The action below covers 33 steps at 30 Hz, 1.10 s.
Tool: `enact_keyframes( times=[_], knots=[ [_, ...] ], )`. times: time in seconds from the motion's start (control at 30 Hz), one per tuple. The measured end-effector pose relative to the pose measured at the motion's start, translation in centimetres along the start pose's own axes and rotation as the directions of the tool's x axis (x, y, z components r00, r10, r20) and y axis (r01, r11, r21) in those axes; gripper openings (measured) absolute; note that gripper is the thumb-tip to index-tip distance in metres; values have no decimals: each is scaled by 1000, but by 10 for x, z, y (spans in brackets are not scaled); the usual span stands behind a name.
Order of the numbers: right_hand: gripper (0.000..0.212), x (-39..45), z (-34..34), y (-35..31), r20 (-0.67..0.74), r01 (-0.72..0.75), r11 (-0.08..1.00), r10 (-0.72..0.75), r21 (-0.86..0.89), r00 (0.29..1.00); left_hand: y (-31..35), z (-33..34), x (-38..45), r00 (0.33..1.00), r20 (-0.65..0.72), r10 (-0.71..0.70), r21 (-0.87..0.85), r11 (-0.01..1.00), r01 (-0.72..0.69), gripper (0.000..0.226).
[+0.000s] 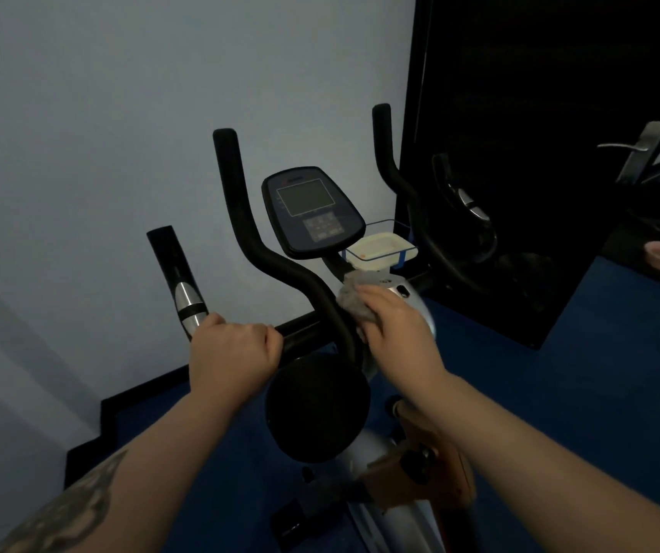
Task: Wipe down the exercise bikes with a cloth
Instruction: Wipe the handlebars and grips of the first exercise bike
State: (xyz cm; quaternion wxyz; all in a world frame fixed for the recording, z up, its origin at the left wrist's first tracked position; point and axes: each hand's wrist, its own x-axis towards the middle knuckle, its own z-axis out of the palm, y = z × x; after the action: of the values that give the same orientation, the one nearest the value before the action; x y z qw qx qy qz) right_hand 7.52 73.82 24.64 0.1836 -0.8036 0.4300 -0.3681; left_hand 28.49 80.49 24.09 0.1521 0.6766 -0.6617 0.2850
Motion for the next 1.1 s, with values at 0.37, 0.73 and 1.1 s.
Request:
enact_keyframes(
  times=[0.37, 0.73, 1.1],
  knots=[
    [23, -1, 9, -20, -43, -75, 766, 133, 639, 990, 3, -6, -1, 998, -15, -56, -6, 998, 56, 40],
    [39, 46, -7, -16, 482, 451, 876, -473, 169, 738, 2, -12, -7, 960, -64, -271, -307, 921, 239, 15],
    [35, 68, 23, -56, 571, 502, 796, -598, 340, 562, -22, -3, 6, 779, 27, -627, -503, 665, 552, 41]
  ],
)
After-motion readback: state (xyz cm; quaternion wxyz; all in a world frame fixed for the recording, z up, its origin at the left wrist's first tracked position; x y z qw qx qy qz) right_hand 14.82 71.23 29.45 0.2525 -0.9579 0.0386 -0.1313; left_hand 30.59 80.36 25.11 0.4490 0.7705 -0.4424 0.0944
